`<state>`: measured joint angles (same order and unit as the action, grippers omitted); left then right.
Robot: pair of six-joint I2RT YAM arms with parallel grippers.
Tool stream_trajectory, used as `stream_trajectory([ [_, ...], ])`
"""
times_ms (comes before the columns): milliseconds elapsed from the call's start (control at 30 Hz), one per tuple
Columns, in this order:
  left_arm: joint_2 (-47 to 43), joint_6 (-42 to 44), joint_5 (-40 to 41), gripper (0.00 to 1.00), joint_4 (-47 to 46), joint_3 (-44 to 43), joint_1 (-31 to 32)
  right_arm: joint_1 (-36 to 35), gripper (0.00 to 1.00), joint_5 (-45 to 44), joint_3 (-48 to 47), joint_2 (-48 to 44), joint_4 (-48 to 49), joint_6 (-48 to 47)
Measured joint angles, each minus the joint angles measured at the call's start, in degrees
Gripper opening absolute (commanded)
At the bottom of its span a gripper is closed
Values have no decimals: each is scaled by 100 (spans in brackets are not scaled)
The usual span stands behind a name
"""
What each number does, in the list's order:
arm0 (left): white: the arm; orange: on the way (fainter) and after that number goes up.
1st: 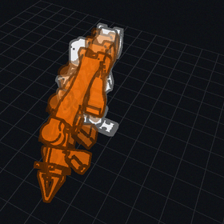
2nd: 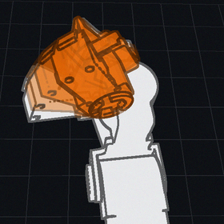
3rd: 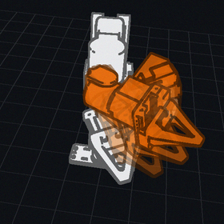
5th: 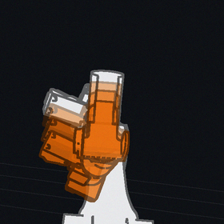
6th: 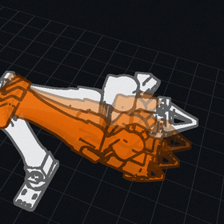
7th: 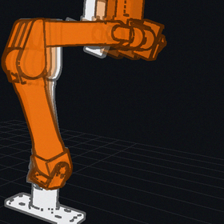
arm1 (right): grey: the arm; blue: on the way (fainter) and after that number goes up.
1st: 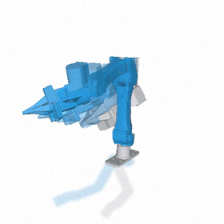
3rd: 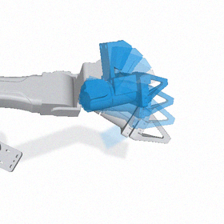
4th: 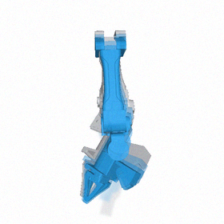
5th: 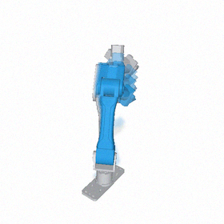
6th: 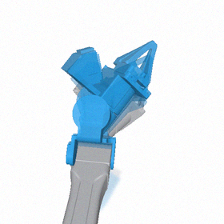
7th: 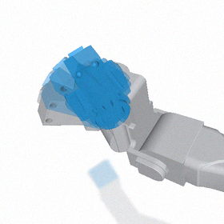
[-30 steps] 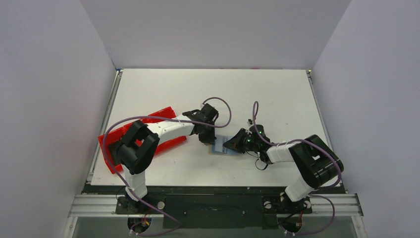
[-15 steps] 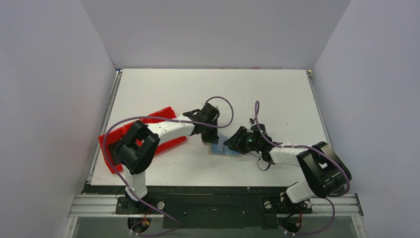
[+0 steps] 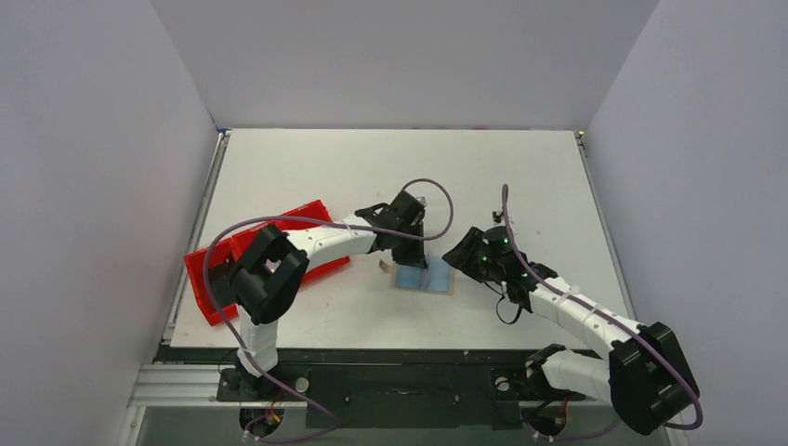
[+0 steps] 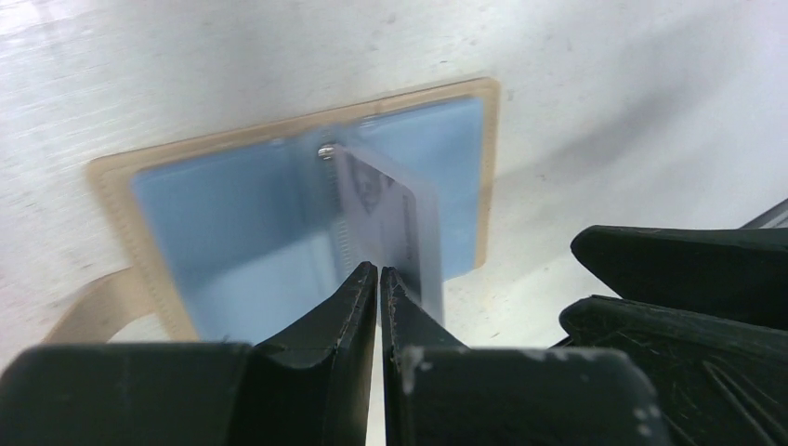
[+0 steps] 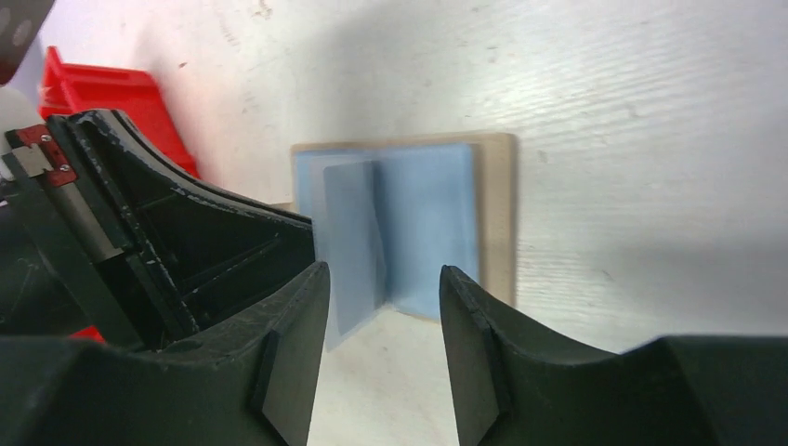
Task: Take the credit cards out of the card holder
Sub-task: Remove the credit card from the card holder.
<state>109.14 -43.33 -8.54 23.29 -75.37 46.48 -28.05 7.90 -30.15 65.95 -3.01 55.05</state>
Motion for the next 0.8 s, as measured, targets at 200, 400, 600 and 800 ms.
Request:
stream_trajectory([
  [200,389,-50,-133,4,-70,-387,236,0,46,-619,0,-389,-774,-48],
  [400,682,-125,-229,5,-98,-448,330,0,46,-868,0,-459,-1106,-96],
  [600,669,-129,-201,5,-85,-450,286,-92,44,-903,-42,-111,-1130,-234],
  [800,278,-127,-61,5,-57,-315,96,-479,36,-962,-514,675,-1097,-396],
])
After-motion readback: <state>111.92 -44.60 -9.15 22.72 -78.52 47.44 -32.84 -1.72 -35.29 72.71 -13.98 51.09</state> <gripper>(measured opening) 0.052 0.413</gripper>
